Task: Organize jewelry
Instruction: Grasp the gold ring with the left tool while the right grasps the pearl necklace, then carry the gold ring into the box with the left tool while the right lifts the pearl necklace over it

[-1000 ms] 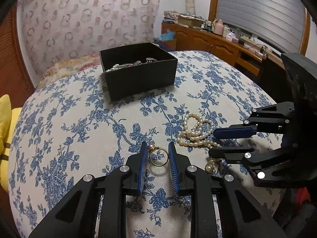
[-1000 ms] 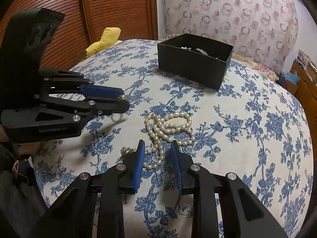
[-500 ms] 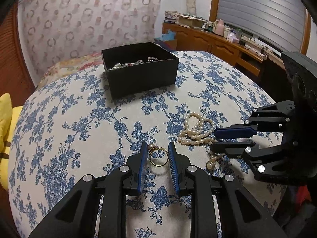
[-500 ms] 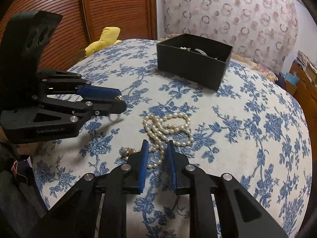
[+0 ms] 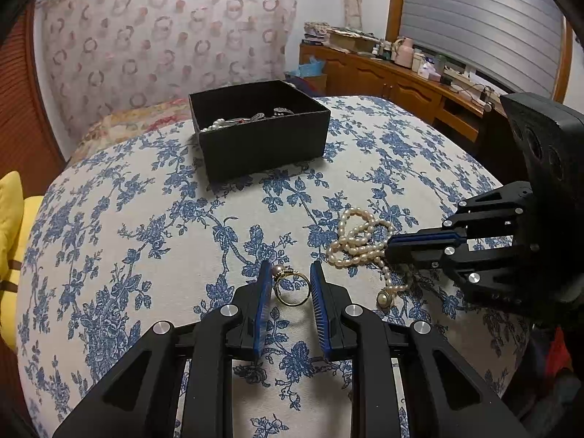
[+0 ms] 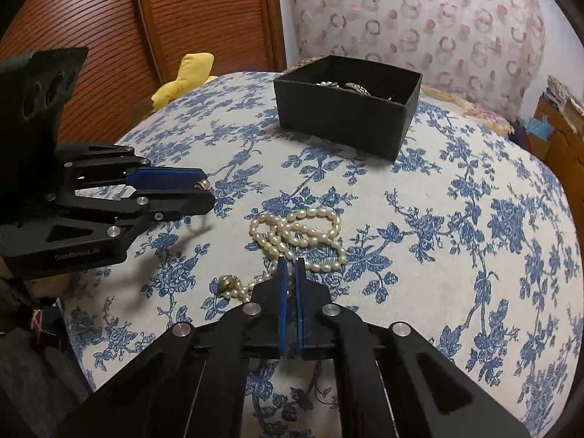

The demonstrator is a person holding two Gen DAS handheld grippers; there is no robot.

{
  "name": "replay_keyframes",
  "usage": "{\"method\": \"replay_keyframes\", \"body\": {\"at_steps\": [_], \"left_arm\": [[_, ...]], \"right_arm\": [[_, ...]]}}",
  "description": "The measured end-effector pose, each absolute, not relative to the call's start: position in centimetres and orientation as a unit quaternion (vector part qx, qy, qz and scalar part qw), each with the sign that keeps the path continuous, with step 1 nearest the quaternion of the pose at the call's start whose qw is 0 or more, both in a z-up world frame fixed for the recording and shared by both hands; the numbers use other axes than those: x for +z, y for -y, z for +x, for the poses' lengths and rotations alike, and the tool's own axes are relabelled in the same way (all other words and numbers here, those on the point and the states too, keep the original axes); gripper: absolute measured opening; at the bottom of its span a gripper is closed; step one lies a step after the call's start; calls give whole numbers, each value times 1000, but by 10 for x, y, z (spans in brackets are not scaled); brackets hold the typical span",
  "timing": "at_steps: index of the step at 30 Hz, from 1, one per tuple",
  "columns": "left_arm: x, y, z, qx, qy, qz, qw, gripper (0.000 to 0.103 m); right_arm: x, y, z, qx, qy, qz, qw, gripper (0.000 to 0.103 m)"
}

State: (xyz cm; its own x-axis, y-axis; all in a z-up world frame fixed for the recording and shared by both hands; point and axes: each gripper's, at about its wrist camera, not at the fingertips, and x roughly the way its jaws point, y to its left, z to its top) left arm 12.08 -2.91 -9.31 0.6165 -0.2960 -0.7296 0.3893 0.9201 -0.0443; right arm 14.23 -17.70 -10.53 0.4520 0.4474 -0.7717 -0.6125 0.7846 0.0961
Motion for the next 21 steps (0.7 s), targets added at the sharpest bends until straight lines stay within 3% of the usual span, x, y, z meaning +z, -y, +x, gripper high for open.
{"method": "replay_keyframes", "body": {"at_steps": [15,21], "left_arm": [[-88,28,121,-190,-389,55,900,20],[-76,23,126,-184,-378,48,906,20]], "right_arm": [[-105,160,138,305,-406,-173,844,5],[-73,170,133,307,-365,-152,866,5]]}}
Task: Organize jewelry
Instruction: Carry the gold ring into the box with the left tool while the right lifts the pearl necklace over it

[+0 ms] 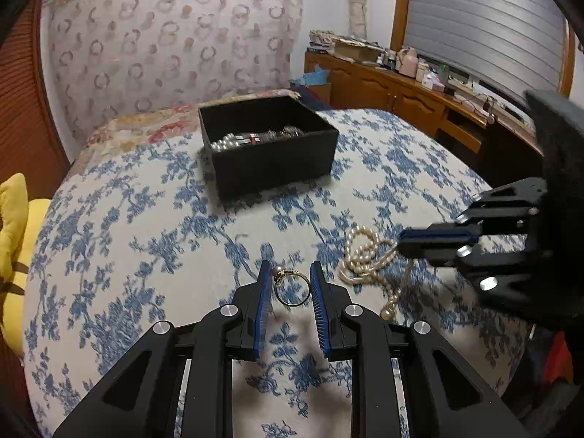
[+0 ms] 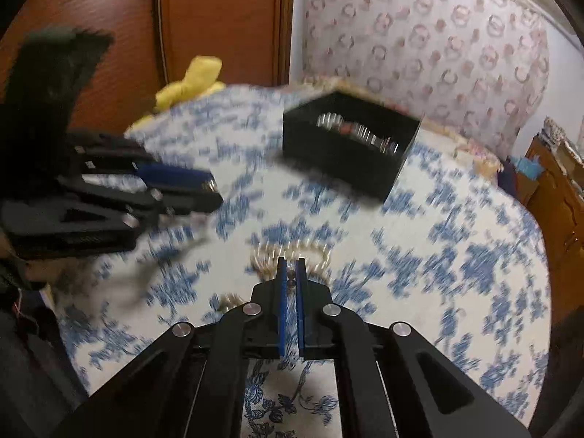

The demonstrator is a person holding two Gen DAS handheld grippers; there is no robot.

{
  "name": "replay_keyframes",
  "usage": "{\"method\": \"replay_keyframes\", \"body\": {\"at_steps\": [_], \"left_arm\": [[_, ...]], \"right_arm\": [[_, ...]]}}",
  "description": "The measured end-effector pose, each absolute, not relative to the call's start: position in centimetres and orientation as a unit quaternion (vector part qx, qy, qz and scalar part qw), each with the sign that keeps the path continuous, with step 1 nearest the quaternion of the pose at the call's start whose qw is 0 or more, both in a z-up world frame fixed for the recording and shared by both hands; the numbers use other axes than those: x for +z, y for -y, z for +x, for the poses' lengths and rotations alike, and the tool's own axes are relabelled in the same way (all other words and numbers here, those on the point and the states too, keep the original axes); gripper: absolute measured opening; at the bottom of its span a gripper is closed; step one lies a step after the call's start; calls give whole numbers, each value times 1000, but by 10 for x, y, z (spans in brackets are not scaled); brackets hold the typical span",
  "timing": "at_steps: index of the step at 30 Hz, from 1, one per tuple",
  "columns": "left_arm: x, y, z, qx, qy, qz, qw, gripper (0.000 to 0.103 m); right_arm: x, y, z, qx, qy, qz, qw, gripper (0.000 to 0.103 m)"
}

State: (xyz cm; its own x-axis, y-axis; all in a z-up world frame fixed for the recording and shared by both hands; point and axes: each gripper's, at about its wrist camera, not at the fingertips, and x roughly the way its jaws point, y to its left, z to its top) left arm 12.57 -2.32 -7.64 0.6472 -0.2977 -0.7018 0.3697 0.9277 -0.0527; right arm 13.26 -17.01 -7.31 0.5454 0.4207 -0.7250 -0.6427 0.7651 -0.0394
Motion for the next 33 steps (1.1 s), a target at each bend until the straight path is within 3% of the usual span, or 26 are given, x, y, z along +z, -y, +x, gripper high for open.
{"method": "replay_keyframes", "body": {"at_steps": [13,27,33], "left_arm": [[-19,20,165,-172,-327,49,928,20],[4,22,229,-173,-316,34,932,20],[-5,22,261,-171,-329,34,928,20]], "right_arm": [[43,175,151,296,-245,-159,909,5],[125,175,218,284,-171,-153,931,5],[130,172,256,285,-167,-149,932,5]]}}
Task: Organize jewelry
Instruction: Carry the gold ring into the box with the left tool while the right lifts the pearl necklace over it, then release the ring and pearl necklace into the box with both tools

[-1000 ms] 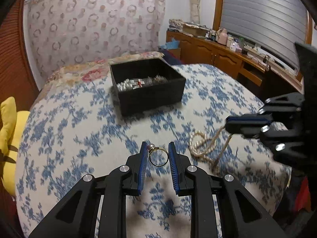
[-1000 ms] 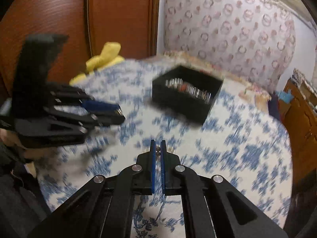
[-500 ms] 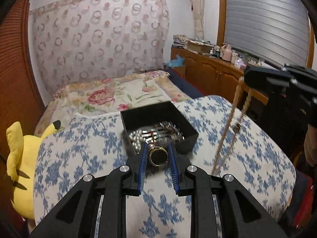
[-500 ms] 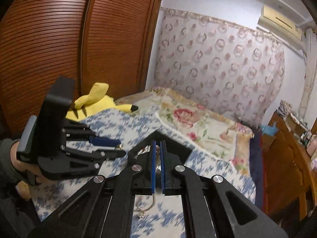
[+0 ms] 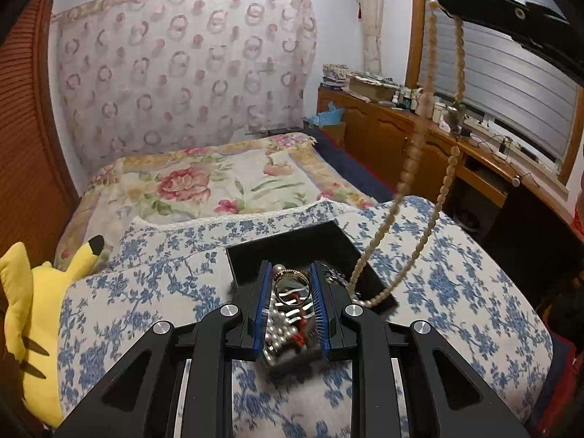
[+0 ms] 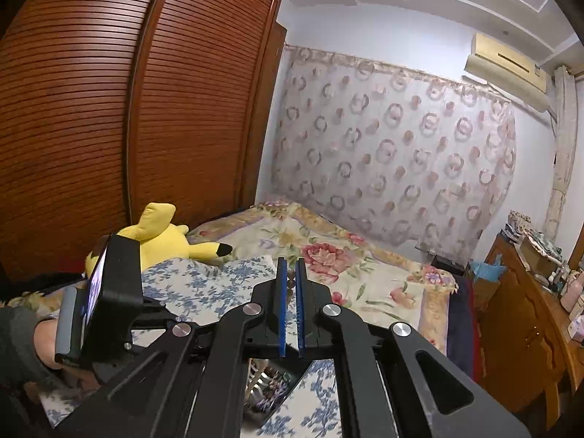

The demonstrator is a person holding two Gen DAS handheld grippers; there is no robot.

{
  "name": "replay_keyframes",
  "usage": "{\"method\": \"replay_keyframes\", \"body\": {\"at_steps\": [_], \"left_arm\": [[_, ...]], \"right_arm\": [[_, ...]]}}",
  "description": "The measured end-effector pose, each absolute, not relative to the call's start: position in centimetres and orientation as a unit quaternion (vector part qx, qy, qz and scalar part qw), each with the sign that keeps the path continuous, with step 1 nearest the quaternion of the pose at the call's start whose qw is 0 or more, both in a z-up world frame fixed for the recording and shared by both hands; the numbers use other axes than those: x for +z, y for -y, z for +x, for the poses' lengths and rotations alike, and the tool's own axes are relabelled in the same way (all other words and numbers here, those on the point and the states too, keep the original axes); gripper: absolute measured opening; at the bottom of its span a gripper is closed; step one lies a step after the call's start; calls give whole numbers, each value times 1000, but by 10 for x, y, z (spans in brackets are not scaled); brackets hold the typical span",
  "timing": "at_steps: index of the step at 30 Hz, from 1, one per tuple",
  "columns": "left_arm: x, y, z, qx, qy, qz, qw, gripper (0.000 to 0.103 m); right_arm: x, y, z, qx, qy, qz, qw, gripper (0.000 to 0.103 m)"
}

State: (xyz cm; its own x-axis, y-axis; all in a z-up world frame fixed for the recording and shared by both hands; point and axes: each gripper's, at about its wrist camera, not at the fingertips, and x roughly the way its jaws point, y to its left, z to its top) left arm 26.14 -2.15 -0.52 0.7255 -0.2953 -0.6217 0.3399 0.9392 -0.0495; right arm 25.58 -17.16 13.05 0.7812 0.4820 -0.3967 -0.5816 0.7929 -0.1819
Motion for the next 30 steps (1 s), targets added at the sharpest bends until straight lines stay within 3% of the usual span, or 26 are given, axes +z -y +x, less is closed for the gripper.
{"method": "replay_keyframes", "body": {"at_steps": [10,20,22,24,28,30], "left_arm": [[-30,24,290,-167,-348,31,922,22],[-29,21,274,-152,-332,29,930,61],[-26,19,266,-145,-326,28,934,72],[-23,17,253,-132,-318,31,938,79],[-16,14,225,-111,-302,31,946,91],[-12,12,209,-103,-294,28,950,95]], "right_arm": [[58,171,308,303,-248,-125,912,5],[17,167,309,310,-298,-92,898,7],[18,169,302,304,-296,-84,902,13],[20,175,291,298,-292,-74,906,33],[22,190,259,271,-278,-52,920,53],[22,196,243,259,-271,-48,926,69]]}}
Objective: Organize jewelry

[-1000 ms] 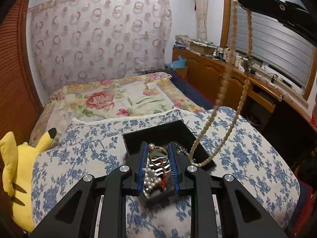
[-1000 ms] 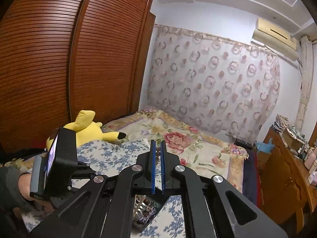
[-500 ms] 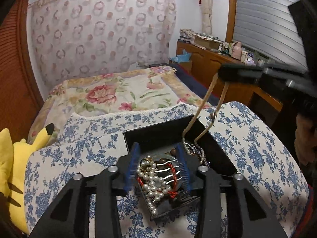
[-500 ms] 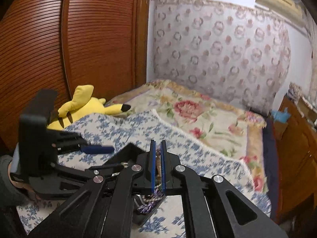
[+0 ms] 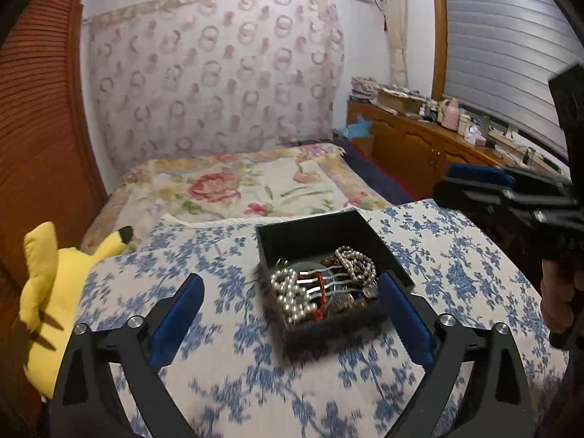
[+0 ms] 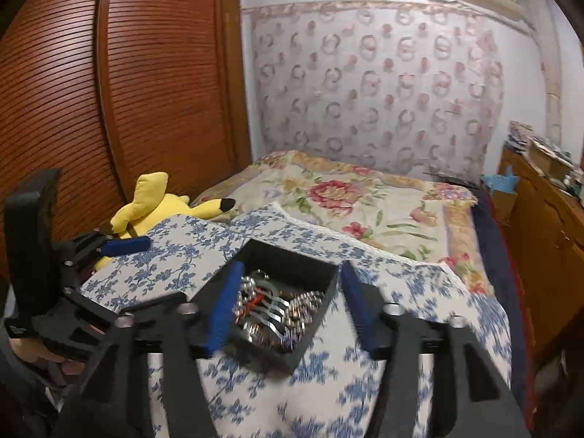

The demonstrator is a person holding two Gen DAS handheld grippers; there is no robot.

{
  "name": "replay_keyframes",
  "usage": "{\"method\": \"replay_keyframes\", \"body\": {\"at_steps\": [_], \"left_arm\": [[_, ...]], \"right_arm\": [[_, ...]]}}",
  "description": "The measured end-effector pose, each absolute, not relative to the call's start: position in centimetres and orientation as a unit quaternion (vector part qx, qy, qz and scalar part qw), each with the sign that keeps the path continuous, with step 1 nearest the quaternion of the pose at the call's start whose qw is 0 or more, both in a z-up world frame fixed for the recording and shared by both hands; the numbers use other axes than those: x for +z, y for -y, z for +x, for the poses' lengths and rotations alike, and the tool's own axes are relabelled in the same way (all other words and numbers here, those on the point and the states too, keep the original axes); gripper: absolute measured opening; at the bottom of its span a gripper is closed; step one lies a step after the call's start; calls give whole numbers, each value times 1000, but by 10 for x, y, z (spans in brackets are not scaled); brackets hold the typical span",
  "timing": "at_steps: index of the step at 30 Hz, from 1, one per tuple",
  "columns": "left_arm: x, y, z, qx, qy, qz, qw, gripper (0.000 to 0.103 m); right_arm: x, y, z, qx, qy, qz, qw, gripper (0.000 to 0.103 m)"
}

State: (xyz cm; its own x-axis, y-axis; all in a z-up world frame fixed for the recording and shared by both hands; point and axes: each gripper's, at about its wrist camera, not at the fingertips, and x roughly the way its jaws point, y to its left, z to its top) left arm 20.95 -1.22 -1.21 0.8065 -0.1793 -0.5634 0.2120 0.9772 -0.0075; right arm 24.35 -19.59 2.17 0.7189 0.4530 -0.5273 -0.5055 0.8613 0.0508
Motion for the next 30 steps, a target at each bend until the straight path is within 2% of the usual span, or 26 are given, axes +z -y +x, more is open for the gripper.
{"method": "replay_keyframes", "body": {"at_steps": [1,3,6,17,30], "left_arm": [[-10,11,200,-97,-287,26,953,95],[-6,11,184,-91,-280,26,955,95],[1,9,156,-80,-270,31,959,95],[16,-3,87,-38,-245,12,969,95],[9,-4,73,-36,-246,9,969,95]], "right_arm": [[21,200,233,251,-266,-45,930,73],[23,207,214,234,-256,-39,937,87],[26,218,191,218,-240,-34,945,100],[25,248,110,153,-210,10,965,101],[13,244,89,143,-209,16,967,101]]}}
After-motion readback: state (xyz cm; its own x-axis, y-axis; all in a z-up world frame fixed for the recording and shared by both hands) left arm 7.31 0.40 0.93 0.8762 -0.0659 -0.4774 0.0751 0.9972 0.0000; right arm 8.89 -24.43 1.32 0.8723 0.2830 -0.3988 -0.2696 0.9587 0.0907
